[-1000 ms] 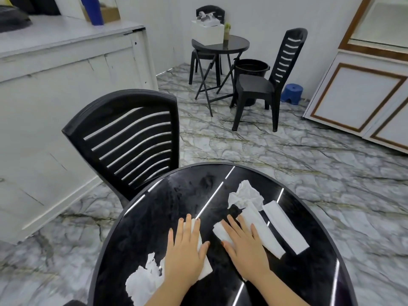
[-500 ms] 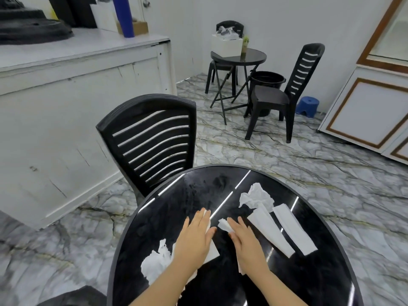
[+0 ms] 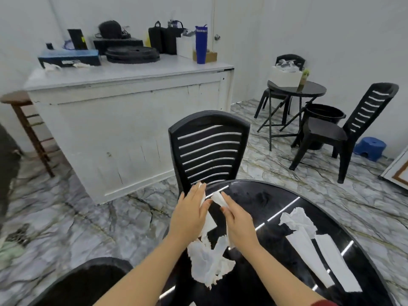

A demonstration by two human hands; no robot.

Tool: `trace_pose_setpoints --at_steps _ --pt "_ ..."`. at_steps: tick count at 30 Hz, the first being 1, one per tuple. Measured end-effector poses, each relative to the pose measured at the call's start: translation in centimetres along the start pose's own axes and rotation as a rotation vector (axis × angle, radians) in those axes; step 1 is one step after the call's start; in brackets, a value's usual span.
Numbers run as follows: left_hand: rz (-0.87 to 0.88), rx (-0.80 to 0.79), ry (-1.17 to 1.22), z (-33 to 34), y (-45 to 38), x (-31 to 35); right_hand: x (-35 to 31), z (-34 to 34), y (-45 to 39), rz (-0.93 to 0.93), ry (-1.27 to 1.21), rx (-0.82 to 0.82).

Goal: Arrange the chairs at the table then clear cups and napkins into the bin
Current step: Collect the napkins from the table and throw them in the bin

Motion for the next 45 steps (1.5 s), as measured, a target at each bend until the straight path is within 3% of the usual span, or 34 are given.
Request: trace_pose_setpoints --at_steps 8,13,22,30,34,39,45 --pt "-0.249 0.124 -0.025 -10.6 8.4 -11.7 -9.2 13.9 1.3 -0.192 -0.009 -0.242" --pt "-0.498 0.125 -0.06 -14.5 18.4 -21.5 -11.1 25.3 5.4 -0.183 0.032 -0.435" --pt "-0.803 0.097 -0.053 -12.6 32.6 -32.5 -5.7 37.9 13.0 -0.122 0.183 -0.663" --pt "-0.881 0.081 -0.05 -5.9 37.6 -37.9 1.3 45.5 16.6 -0.172 0.302 -0.763" --pt "-0.977 0.016 -0.153 -2.8 39.8 -40.3 4.9 47.3 18.2 -0.238 0.62 -0.836" --pt "-0.965 0.012 -0.134 -1.9 39.4 -40.0 5.8 45.9 18.1 -0.187 0.6 -0.872" --pt "-0.861 -0.032 -0.123 -4.8 33.4 -35.1 0.6 40.0 14.3 -0.16 0.522 -0.793"
Point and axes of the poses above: each hand's wrist, its own y-axis away from the middle knuckle, its own z-axis out of the palm, x = y × z, the point moved 8 cm from there along -y, towards the middle knuckle, and after that the axes turned 6 degrees about y, right-handed, at the moved point
